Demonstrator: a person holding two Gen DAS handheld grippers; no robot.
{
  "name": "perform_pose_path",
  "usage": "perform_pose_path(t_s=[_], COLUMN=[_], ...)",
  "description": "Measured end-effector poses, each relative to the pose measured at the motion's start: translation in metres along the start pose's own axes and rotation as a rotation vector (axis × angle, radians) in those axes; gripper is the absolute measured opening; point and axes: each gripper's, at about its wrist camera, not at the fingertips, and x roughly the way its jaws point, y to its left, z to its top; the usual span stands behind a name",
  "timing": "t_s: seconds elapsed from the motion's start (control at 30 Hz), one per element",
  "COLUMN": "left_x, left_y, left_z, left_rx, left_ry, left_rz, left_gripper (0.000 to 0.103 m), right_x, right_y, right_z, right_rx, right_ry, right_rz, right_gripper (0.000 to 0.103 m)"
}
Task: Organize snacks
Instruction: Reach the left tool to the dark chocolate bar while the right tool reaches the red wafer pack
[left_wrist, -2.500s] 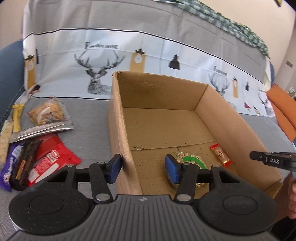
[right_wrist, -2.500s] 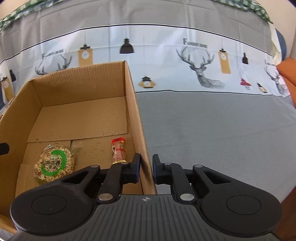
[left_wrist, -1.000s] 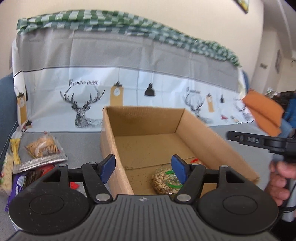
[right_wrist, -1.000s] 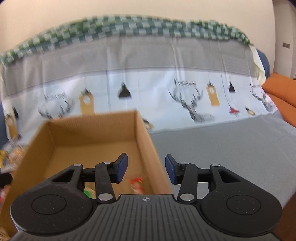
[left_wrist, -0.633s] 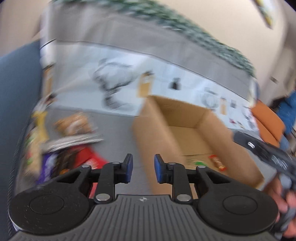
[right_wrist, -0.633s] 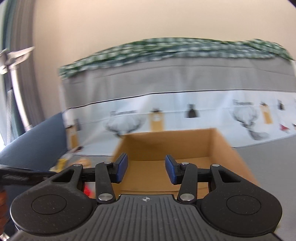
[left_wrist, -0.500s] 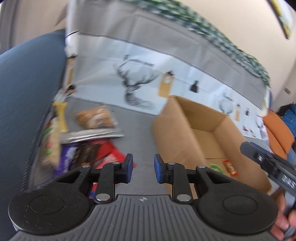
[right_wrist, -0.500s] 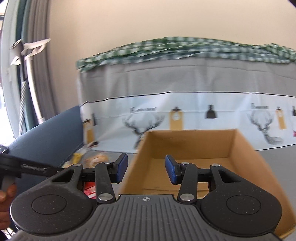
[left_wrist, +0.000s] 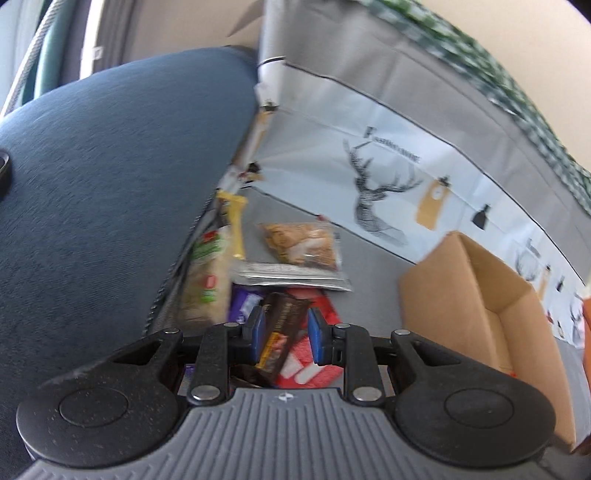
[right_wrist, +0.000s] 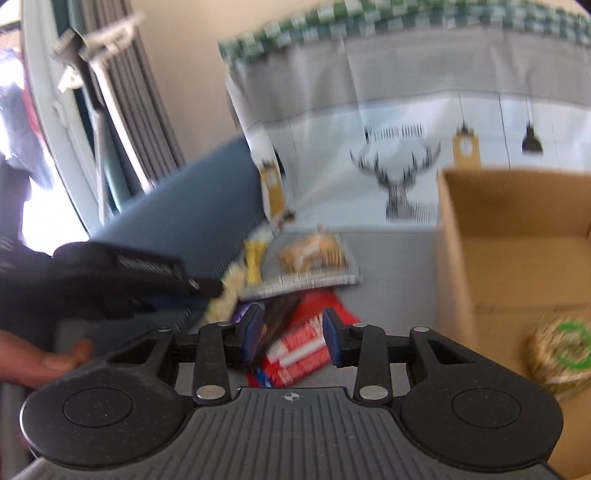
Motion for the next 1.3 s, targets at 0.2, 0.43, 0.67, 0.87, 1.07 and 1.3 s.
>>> perform_pose_path(t_s=[0.2,0.43,0.67,0.87,1.07,1.3], left_x=[0.004,0.008,0.009,0.011,0.011,0.014], left_y=[0.009,0.007,0.007,0.007,0.005,0.013], left_z=[0.002,0.001,0.001,0.001,0.001,0.0], left_rx=[-0.036,-0.023,-0.011,-0.02,-0.016,-0.032], left_ry=[0.013,0.017,0.014,0.011,0.009,0.029], left_rz=[0.012,0.009,0.013,0.011,0.015,0.043], left_gripper=[0.027,0.027,0.027,0.027,0.027,0.027], right_x=[0.051,0.108,0.141,0.151,0.142,0.115], right_y=[-0.003,-0.011,0.002,0.016,0.005,-0.007], right_z=[-0.008,-0.018,-0.015,-0.015,-0.015,-0.019], right_rx=[0.109,0.209,0.149,0.001,-0.046,-0.064], right_ry=[0.115,0.214,0.205,0.203,0.19,0.218], right_rz=[-0.076,-0.181,-0.234,-0.293,-0.337,-0.315], right_gripper=[0.04,0.067,0.085,0.082,0.055,0.045])
